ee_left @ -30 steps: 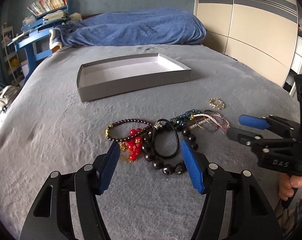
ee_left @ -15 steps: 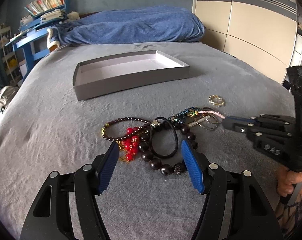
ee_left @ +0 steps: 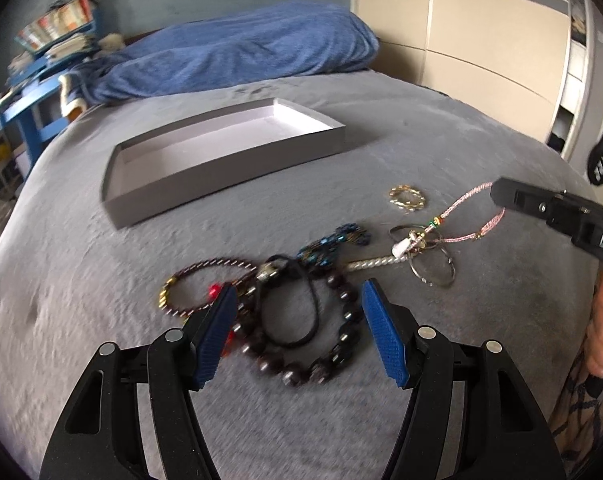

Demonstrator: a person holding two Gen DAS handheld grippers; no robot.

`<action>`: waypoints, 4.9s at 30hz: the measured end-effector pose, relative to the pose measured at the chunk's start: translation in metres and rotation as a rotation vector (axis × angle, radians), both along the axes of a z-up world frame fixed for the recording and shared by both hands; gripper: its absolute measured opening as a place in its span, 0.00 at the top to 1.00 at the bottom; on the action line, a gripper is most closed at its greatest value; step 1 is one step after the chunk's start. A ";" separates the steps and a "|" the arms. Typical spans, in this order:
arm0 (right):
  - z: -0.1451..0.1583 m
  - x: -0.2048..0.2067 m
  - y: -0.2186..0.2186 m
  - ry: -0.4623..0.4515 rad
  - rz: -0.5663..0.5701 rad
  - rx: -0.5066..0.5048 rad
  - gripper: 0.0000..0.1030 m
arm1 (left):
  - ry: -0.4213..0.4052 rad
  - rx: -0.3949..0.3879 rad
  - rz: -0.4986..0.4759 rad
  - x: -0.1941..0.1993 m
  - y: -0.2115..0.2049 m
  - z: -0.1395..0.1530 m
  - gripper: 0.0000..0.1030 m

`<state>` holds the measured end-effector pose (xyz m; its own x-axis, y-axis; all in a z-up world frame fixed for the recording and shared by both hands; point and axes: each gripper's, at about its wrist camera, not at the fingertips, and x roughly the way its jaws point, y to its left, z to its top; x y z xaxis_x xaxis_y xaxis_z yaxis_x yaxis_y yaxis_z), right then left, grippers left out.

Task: Organize jewelry
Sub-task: 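Grasp the pink string bracelet with the right tool while the left tool lowers toward the pile, then grasp the silver hoop bangle with the left tool, then carry both bracelets into the white tray and open both tools, then move both open tools back to the jewelry pile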

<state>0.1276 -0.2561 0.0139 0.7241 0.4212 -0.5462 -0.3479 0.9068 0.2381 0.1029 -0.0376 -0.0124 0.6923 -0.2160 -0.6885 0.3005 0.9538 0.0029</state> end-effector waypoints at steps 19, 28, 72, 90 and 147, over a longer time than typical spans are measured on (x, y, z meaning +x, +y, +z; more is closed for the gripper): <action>0.009 0.007 -0.058 -0.041 -0.211 0.125 0.97 | 0.055 0.042 -0.278 -0.001 -0.117 -0.007 0.36; -0.003 0.009 -0.079 -0.005 -0.268 0.145 0.97 | 0.143 0.136 -0.245 0.014 -0.149 -0.027 0.36; 0.079 0.118 0.015 0.008 0.035 0.092 0.97 | -0.029 -0.070 0.018 0.099 0.035 0.096 0.52; 0.036 0.225 0.077 0.162 0.102 0.237 0.97 | 0.084 -0.108 0.196 0.195 0.095 0.036 0.52; 0.015 0.111 -0.013 0.049 -0.068 -0.056 0.29 | -0.071 -0.069 0.136 0.062 0.030 0.050 0.07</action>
